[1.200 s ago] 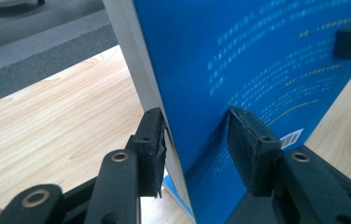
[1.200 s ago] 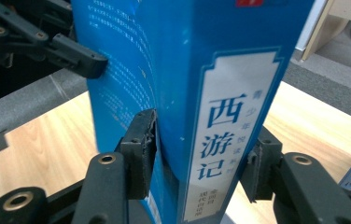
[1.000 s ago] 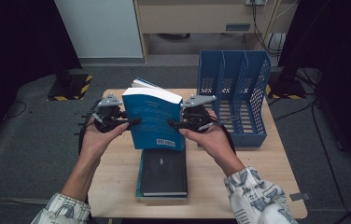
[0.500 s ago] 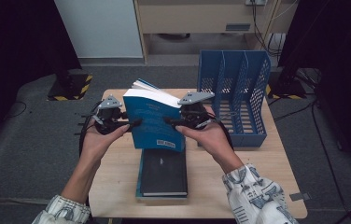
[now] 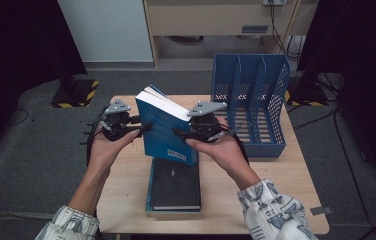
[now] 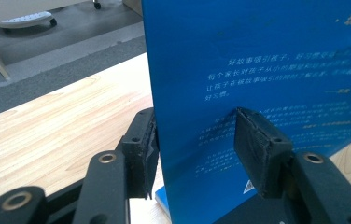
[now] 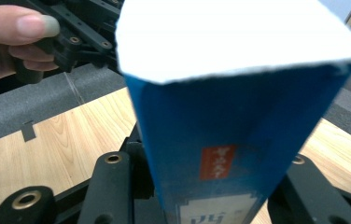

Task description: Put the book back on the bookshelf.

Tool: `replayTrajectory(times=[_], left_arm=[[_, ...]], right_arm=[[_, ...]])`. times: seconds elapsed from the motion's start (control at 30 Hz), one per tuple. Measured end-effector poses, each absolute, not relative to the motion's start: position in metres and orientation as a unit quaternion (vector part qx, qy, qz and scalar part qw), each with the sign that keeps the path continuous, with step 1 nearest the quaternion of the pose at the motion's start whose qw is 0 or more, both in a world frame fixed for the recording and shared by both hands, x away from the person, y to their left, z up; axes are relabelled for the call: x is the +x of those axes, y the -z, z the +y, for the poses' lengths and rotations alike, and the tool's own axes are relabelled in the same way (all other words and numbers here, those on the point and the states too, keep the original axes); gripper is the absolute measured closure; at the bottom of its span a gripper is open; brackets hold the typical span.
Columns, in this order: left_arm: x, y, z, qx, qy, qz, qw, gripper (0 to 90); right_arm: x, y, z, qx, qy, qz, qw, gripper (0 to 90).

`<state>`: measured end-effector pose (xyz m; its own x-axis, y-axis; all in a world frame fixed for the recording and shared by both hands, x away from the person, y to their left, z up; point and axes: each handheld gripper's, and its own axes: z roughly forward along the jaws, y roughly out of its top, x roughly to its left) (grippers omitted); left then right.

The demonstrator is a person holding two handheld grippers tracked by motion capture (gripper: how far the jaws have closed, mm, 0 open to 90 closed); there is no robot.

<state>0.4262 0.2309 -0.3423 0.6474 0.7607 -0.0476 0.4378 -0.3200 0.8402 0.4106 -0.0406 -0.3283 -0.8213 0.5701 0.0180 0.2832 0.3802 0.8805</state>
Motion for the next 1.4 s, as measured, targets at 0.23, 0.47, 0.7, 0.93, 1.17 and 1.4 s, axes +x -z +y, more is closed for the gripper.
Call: replayTrajectory(times=[0.23,0.47,0.7,0.93,1.17,1.4], left_arm=[[0.424,0.341,0.230,0.794,-0.183,0.376,0.442,49.7],[0.424,0.342,0.230,0.792,-0.183,0.376,0.445,49.6],[0.424,0.342,0.230,0.791,-0.181,0.378,0.446,49.5],[0.423,0.343,0.231,0.788,-0.181,0.378,0.451,49.4],[0.423,0.344,0.233,0.786,-0.176,0.380,0.455,49.1],[0.409,0.368,0.250,0.770,-0.209,0.404,0.447,34.5]], right_arm=[[0.410,0.329,-0.038,0.251,-0.499,0.816,0.145,49.4],[0.414,0.328,-0.038,0.247,-0.509,0.814,0.134,48.3],[0.419,0.324,-0.036,0.239,-0.514,0.814,0.128,48.6],[0.420,0.324,-0.032,0.244,-0.519,0.809,0.133,49.1],[0.422,0.326,-0.031,0.246,-0.524,0.804,0.140,57.7],[0.424,0.326,-0.033,0.241,-0.524,0.806,0.135,59.4]])
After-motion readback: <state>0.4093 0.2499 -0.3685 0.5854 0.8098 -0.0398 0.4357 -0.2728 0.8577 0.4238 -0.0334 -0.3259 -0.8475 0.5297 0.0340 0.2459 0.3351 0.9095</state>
